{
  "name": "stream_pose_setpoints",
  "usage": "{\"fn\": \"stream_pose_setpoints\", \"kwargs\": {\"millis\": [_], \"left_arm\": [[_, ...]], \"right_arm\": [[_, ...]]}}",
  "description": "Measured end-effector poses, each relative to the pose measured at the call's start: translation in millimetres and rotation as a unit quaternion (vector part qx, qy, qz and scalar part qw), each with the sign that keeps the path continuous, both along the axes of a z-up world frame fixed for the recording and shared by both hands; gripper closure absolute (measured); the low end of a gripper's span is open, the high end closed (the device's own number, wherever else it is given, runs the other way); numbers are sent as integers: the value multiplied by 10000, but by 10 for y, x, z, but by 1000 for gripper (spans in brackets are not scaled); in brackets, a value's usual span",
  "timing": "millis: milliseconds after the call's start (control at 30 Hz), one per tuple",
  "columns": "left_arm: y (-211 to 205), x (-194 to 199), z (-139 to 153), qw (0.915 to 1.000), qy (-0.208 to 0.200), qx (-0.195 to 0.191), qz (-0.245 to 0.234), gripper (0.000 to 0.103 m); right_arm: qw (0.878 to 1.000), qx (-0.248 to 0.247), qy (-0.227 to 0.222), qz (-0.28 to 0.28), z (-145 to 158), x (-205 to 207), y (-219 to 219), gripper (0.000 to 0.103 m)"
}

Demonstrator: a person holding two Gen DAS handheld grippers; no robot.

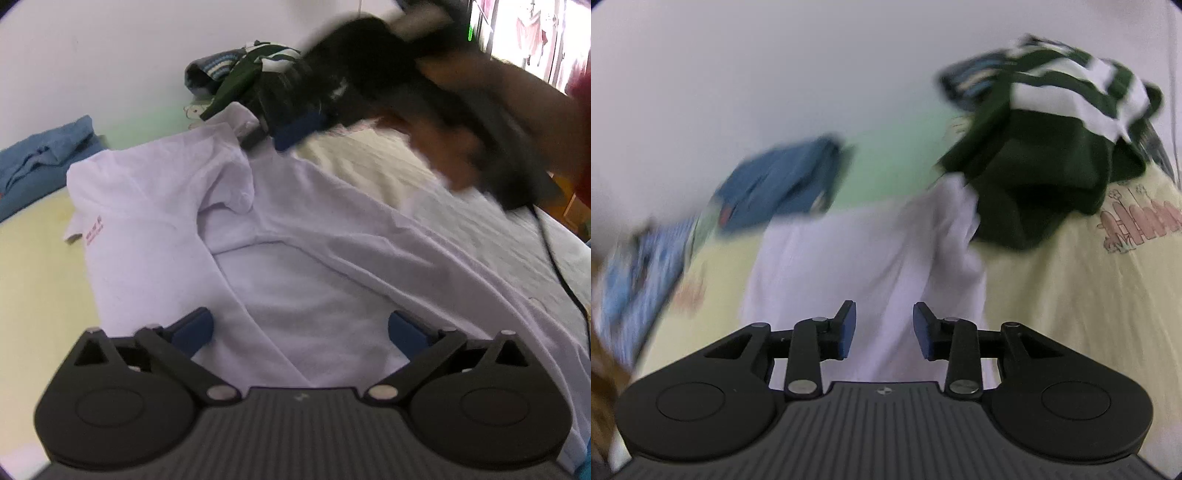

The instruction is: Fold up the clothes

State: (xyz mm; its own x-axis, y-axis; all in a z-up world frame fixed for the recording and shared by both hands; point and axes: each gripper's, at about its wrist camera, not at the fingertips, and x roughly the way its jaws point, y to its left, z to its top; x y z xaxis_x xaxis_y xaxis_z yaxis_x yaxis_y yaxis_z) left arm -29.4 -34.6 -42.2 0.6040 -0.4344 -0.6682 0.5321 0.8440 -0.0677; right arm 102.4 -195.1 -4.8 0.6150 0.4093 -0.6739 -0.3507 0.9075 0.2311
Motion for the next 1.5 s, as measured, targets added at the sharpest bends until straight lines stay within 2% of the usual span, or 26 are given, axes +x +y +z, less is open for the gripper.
{"fn": "stream_pose_setpoints", "kwargs": {"millis": [100, 200, 333, 367, 433, 600, 700, 833, 933, 967, 1033, 1100, 1167, 1267, 1400, 1500], "left_arm": [[-4, 1, -4, 10000, -8, 18, -12, 2], [-6, 1, -8, 10000, -16, 37, -19, 2], [-25, 5, -17, 9999, -45, 121, -21, 2], [-27, 7, -19, 9999, -49, 128, -20, 2], [-22, 8, -20, 9999, -50, 121, -16, 2], [-30, -6, -26, 9999, -63, 148, -18, 2], [-37, -15, -29, 9998, -73, 170, -24, 1], [-44, -24, -30, 9997, -82, 232, -34, 1], [-70, -35, -27, 9993, -94, 345, -60, 1], [-75, -43, -23, 9992, -91, 383, -83, 1], [-75, -49, -7, 9991, -49, 400, -126, 2], [-17, -47, 86, 9998, -27, 158, -135, 7], [28, -22, 200, 9999, -87, -80, -108, 4], [-1, 125, 247, 9999, -115, -92, -39, 4], [-48, 370, 82, 9995, 256, 46, 178, 8], [-12, 339, 38, 9993, 281, 17, 243, 6]], "right_arm": [[9963, -624, -217, 548, -120, -276, 297, 66], [9938, -961, -454, 321, -225, -302, 479, 65], [9966, -712, -404, -15, -262, -228, 497, 69], [9966, -709, -414, -107, -268, -213, 495, 72], [9970, -657, -381, -179, -262, -182, 458, 97], [9918, -819, -841, -499, -34, -186, 307, 98], [9852, -1270, -1069, -416, 60, -149, 273, 99], [9753, -2048, -825, 38, -129, -139, 333, 97], [9748, -2156, -337, 465, -207, -236, 365, 97], [9725, -2247, -369, 488, -175, -281, 360, 96], [9672, -2444, -471, 501, -105, -370, 346, 79], [9676, -2376, -814, 262, 37, -386, 289, 76], [9794, -1791, -923, 101, 167, -309, 225, 76], [9913, -1110, -690, 132, 109, -115, 263, 81], [9936, -1083, -317, -42, -154, 78, 331, 83], [9953, -960, -58, -114, -251, 91, 260, 82]]}}
